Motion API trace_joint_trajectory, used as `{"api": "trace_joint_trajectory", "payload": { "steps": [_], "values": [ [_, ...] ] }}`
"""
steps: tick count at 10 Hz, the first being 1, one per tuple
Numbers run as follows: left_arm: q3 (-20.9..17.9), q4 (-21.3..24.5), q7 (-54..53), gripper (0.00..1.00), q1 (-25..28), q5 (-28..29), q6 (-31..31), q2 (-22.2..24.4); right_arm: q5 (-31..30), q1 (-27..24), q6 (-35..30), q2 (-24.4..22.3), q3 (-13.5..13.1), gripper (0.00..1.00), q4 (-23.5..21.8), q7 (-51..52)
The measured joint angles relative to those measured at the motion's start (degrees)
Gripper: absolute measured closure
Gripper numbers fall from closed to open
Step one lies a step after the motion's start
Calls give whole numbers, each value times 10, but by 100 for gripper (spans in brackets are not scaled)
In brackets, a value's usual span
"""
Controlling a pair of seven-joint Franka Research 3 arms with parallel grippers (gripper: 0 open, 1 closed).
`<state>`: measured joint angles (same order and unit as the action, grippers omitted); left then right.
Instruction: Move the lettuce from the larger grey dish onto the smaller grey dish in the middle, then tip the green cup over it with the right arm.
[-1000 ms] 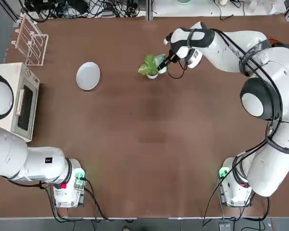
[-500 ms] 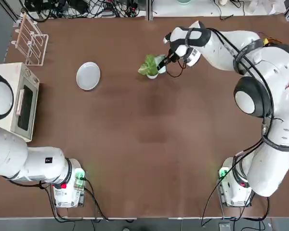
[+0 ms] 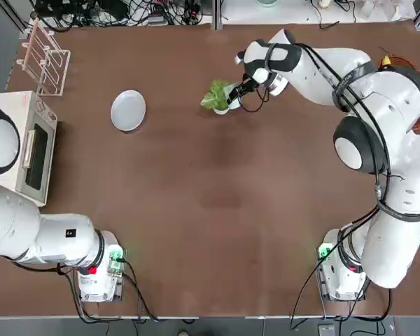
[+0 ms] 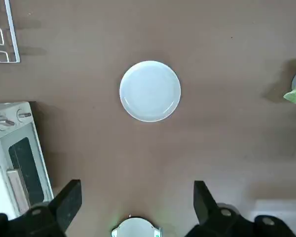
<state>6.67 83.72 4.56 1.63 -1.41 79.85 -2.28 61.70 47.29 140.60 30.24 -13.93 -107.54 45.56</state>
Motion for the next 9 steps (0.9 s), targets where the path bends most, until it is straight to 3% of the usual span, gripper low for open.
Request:
{"api": "trace_joint_trajectory", "payload": {
  "steps": [4,9],
  "values": [
    [24,0,25,0,-1,0,0,0,-12,7,-46,1,-10,32,12,-63],
    [19,-1,34,0,6,0,0,0,-13,13,-67,3,-10,32,23,-105]
  ]
}}
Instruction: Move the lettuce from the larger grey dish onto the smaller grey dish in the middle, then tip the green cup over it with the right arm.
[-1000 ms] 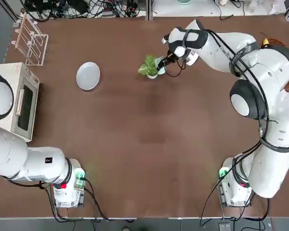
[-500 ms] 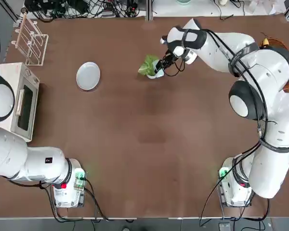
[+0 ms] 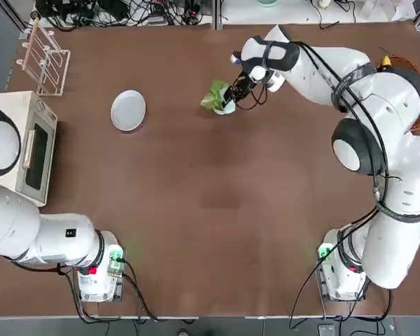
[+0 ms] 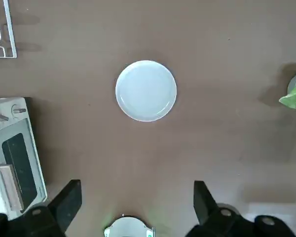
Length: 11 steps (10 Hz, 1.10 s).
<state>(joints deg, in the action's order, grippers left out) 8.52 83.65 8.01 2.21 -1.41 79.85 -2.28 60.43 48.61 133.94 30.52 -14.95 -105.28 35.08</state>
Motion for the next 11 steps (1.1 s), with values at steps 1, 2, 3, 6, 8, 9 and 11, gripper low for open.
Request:
{"api": "trace_joint_trajectory", "payload": {
  "steps": [1,2,3,6,8,9,11],
  "values": [
    [0,0,0,0,0,0,0,0,0,1,-1,2,0,32,0,-10],
    [0,0,0,0,0,0,0,0,0,1,-6,3,0,32,1,-21],
    [1,-1,0,0,0,0,0,0,0,2,-12,6,0,32,3,-32],
    [5,-1,0,0,-1,0,-1,0,0,4,-22,13,0,32,12,-58],
    [5,-1,0,0,-1,0,-2,-1,0,4,-30,14,0,32,13,-69],
    [5,-1,0,0,-1,0,-2,-1,0,4,-31,14,0,32,13,-72],
    [5,-1,0,0,-1,0,-2,-1,0,4,-32,14,0,32,15,-75]
  ]
}}
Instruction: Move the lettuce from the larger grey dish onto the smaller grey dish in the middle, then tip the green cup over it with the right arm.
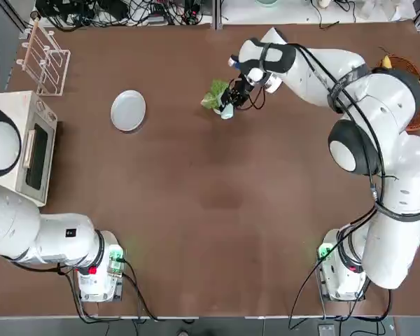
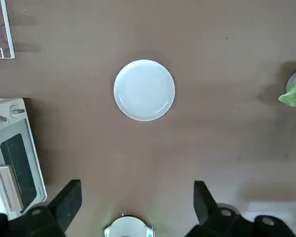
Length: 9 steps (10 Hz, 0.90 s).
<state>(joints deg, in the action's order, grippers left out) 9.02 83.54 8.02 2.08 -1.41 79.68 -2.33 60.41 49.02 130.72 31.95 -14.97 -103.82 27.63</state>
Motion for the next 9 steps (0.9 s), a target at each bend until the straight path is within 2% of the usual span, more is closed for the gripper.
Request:
{"api": "trace_joint_trajectory", "payload": {
  "steps": [9],
  "values": [
    [-4,-8,-1,0,1,0,0,0,0,0,-20,3,0,32,7,-45]
  ]
}}
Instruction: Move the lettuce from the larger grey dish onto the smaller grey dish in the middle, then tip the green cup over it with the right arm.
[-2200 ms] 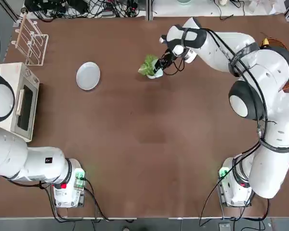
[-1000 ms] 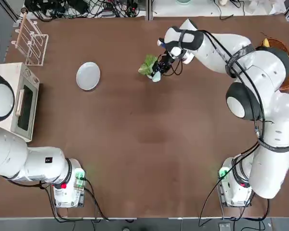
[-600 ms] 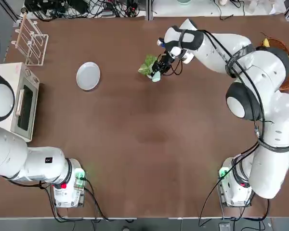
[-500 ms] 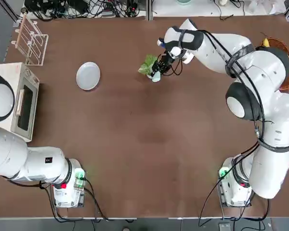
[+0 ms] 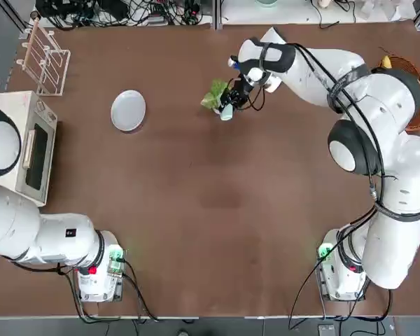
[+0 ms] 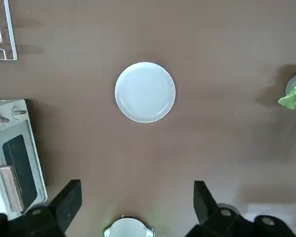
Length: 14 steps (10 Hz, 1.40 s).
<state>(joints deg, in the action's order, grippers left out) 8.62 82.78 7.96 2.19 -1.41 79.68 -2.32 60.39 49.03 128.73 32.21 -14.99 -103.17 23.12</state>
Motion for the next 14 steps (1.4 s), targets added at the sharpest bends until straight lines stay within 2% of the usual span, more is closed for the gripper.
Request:
{"api": "trace_joint_trajectory", "payload": {
  "steps": [4,8,14],
  "values": [
    [0,-8,-1,0,1,18,14,1,0,0,-22,1,-4,32,7,-44],
    [-3,-8,-26,0,8,12,33,1,0,0,-48,1,-7,32,18,-133],
    [-3,-8,-45,0,26,6,34,1,0,-4,-66,1,-10,32,26,-186]
  ]
}}
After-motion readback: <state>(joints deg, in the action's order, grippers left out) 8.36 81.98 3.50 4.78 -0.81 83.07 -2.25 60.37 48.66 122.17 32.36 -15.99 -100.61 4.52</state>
